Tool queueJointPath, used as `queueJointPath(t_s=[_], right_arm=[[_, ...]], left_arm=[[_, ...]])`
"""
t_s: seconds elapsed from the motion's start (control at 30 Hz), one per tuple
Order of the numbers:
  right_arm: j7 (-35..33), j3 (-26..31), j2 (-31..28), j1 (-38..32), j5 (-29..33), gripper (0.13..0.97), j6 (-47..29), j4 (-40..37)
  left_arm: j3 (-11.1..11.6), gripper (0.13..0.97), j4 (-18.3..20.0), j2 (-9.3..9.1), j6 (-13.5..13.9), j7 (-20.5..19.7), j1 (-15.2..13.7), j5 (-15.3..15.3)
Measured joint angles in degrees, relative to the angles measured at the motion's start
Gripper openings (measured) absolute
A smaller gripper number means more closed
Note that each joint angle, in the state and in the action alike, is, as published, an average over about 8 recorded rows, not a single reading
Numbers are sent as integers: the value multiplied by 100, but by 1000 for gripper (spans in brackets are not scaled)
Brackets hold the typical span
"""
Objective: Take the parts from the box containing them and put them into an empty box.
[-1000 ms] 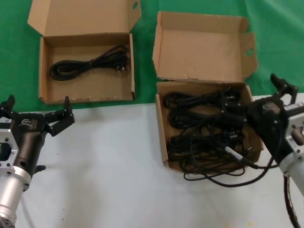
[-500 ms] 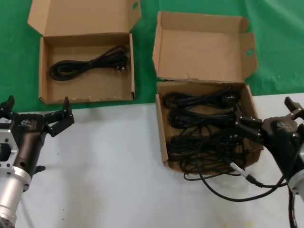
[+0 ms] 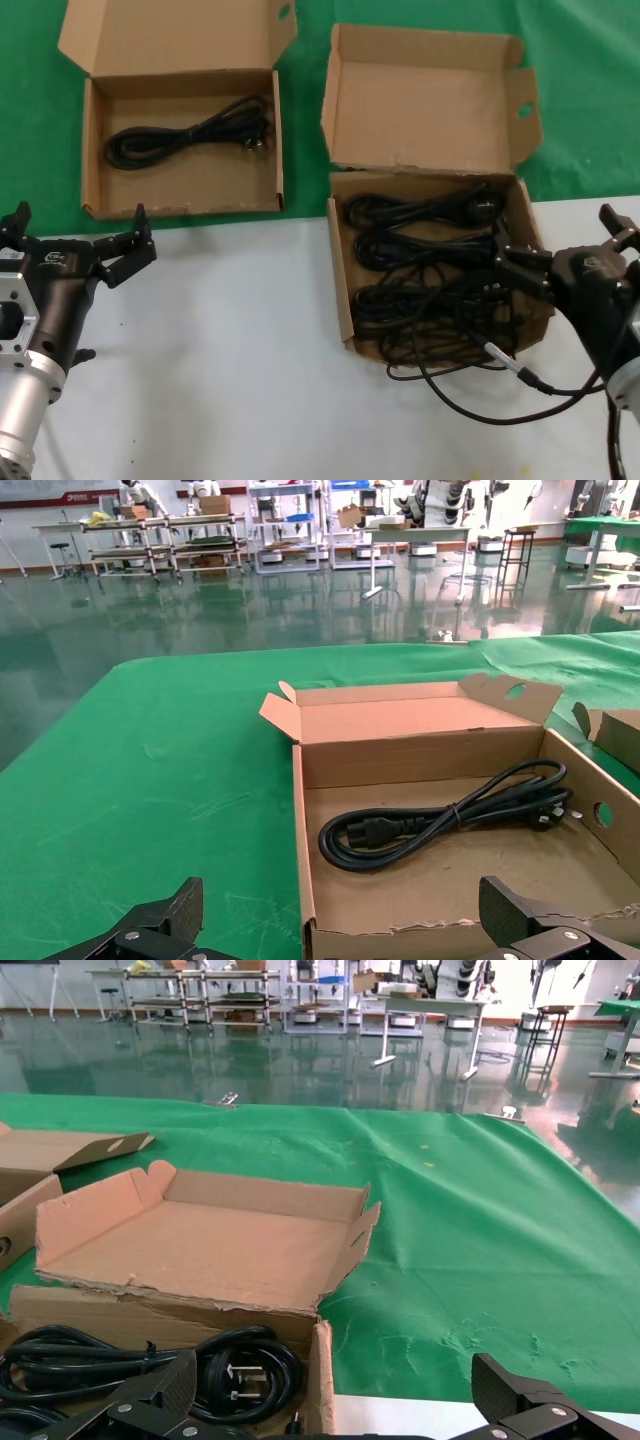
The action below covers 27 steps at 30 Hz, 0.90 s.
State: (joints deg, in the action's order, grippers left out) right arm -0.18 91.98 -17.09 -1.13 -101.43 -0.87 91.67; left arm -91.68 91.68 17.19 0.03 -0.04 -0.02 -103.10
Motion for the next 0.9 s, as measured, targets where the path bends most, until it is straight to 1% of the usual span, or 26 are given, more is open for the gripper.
queueJointPath(t_s=[0.9], right_arm=[[0, 0, 0, 0, 0, 966, 0, 0]], left_arm=[[0, 966, 0, 0, 0, 0, 0, 0]])
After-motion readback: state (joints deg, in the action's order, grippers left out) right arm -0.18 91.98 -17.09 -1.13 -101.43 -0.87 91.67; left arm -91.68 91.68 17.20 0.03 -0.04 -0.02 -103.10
